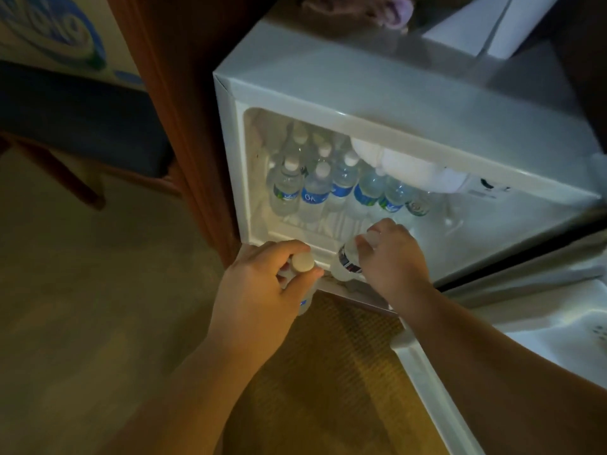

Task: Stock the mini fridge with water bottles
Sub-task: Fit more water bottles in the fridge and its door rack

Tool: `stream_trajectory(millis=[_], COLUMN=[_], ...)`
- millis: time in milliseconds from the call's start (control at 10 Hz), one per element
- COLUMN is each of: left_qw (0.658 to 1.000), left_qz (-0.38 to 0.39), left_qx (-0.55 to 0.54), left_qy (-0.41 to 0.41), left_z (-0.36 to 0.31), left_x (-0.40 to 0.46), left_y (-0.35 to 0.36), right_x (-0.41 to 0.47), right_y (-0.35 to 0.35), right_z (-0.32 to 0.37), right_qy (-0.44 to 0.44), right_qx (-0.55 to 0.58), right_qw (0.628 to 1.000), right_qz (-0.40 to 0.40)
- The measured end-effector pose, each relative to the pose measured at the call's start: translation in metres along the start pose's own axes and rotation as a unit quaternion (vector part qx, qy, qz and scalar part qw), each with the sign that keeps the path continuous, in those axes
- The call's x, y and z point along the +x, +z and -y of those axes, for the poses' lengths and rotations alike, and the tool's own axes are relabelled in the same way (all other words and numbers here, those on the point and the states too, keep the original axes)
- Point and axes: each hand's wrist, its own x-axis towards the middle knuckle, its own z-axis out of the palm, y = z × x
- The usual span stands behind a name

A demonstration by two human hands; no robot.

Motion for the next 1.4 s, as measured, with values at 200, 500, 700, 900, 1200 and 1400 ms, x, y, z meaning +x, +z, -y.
stream_trajectory(millis=[200,500,700,900,1200,1400], left_qw=[1.000,0.998,0.997,0.998,0.998,0.997], left_qz=[0.026,0.049,0.062,0.060,0.056,0.052], left_qx=[-0.007,-0.029,-0.048,-0.014,-0.001,-0.011], left_qy=[-0.007,-0.015,-0.010,0.004,0.036,0.056], left_z=[0.036,0.049,0.058,0.060,0.057,0.041], left_x=[0.001,0.006,0.007,0.010,0.012,0.024], left_y=[0.022,0.038,0.046,0.046,0.047,0.055], right_x=[0.038,0.090,0.113,0.133,0.144,0.131], right_y=[0.024,0.003,-0.010,-0.011,-0.005,-0.007], right_z=[-0.021,-0.054,-0.064,-0.069,-0.087,-0.076], right_qy=[0.048,0.041,0.059,0.080,0.156,0.153], right_qx=[-0.002,-0.149,-0.247,-0.193,-0.118,-0.202], right_qw=[0.998,0.986,0.965,0.975,0.978,0.966], right_qz=[-0.029,-0.064,-0.060,-0.072,-0.069,-0.056])
